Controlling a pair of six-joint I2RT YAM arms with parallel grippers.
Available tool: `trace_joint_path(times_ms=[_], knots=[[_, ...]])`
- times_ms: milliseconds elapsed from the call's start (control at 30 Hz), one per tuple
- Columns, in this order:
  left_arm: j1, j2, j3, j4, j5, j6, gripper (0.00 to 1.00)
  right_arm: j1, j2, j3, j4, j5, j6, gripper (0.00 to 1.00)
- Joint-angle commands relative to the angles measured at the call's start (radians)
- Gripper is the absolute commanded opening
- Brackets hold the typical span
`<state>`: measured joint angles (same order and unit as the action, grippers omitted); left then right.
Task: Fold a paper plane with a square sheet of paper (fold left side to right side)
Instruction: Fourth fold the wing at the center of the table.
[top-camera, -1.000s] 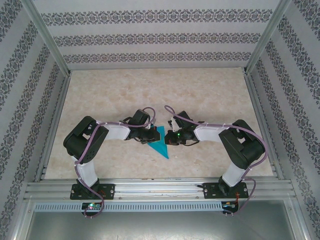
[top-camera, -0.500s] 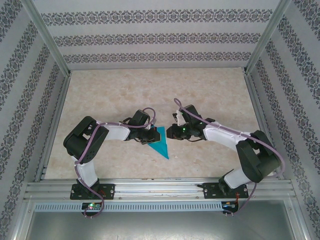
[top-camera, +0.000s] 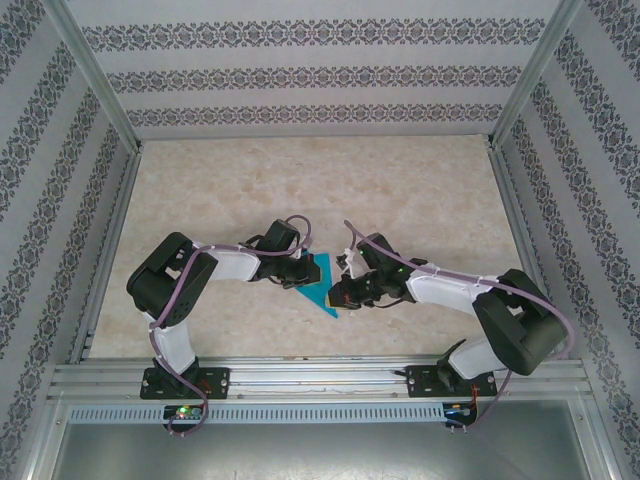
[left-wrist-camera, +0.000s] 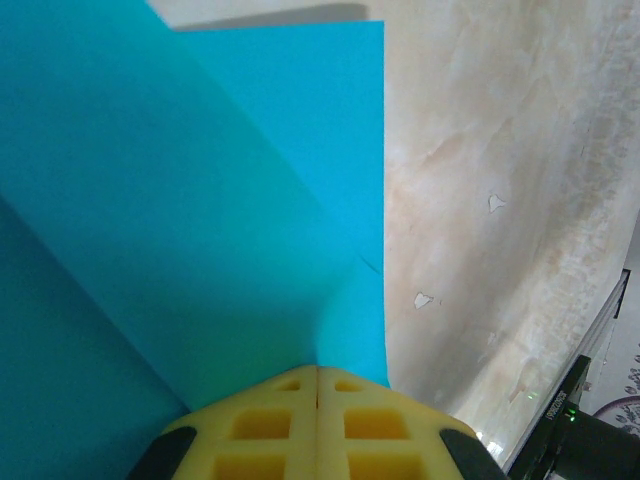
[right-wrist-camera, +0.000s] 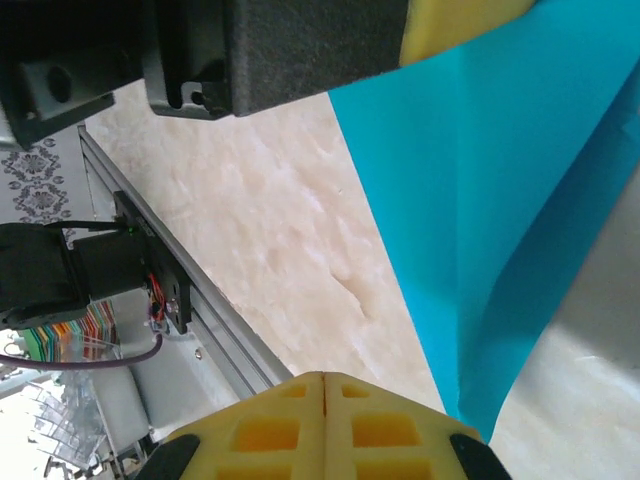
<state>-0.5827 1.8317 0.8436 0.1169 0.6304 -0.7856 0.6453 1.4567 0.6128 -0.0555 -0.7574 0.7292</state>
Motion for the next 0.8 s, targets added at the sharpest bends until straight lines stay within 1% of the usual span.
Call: trace_joint_path(times_ms=[0,500,767], knots=[[-0.008,0.024,-0.03,-0.083,-0.063,0.01,0.04,0.016,0.029,-0.013,0.045,-0.018,0.016,0.0],[-0.006,0.026,-0.026,-0.092,-0.064,0.014,0.04,0.027,0.11,-0.033,0.051,0.012,-0.004,0.0],[-0.005,0.026,-0.026,-0.095,-0.064,0.016,0.03,0.033,0.127,-0.045,0.049,0.03,-0.008,0.0]])
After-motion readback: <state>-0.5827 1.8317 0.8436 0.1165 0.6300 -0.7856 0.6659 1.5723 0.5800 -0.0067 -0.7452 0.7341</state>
